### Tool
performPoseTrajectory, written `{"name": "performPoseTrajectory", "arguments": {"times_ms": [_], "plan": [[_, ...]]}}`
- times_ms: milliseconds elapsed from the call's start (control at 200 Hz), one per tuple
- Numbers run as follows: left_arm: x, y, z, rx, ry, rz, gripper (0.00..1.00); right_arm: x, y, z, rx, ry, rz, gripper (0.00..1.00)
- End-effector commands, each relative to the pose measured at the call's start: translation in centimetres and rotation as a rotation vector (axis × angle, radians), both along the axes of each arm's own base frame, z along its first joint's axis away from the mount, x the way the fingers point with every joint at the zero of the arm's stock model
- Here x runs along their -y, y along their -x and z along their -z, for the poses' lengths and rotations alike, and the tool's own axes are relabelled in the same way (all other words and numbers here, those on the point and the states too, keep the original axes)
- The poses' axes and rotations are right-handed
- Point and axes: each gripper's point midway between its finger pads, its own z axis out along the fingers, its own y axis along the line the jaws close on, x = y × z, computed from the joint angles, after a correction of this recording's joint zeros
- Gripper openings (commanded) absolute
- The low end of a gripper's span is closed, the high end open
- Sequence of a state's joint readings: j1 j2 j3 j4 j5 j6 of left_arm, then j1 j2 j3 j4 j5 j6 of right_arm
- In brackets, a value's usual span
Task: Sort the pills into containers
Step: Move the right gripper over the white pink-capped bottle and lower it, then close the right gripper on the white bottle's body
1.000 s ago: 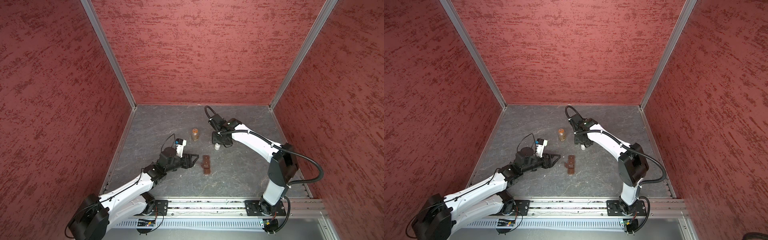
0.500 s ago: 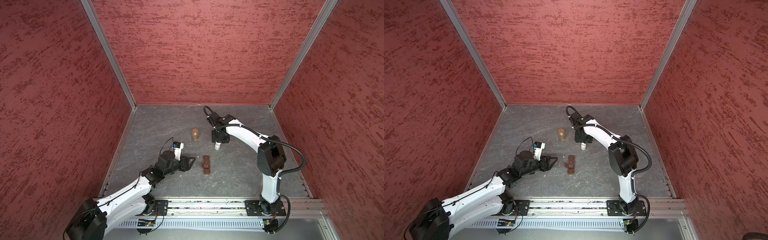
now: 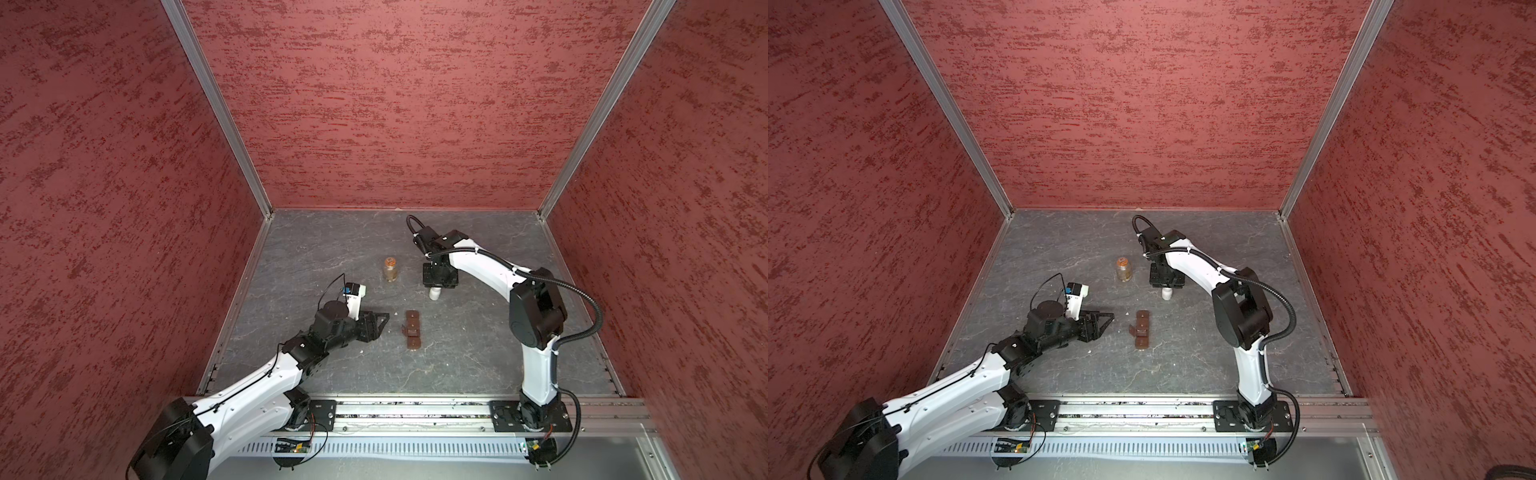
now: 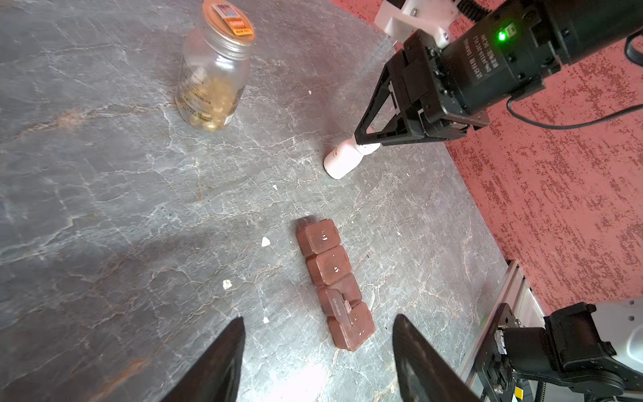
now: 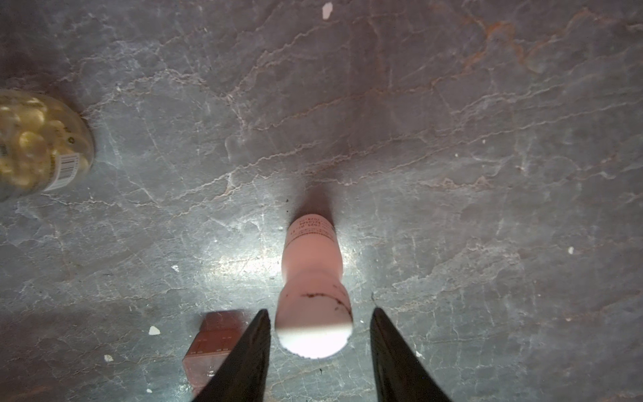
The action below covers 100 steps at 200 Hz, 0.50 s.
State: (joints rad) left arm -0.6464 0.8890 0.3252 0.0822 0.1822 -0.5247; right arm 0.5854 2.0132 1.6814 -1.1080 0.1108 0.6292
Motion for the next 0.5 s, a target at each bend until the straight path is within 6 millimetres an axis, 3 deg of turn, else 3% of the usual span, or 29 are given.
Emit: {"name": "performPoseTrajectory", "arguments": {"times_ms": [0, 276, 496], "plan": [[-0.3, 0.07, 0.31, 0.008, -0.011, 0.006, 0.68, -0.43, -0.63, -0.24, -0.001, -0.017, -0.001, 0.47], [-0.5, 0.08, 0.53, 0.0, -0.013, 0.005, 0.68, -0.03, -0.91, -0.13, 0.001, 0.008, 0.002, 0.37], [-0.77, 0.27, 0.36, 0.006, -0.007, 0.0, 0.68, 0.29, -0.97, 0.11, -0.001, 0.014, 0.008, 0.4]]}}
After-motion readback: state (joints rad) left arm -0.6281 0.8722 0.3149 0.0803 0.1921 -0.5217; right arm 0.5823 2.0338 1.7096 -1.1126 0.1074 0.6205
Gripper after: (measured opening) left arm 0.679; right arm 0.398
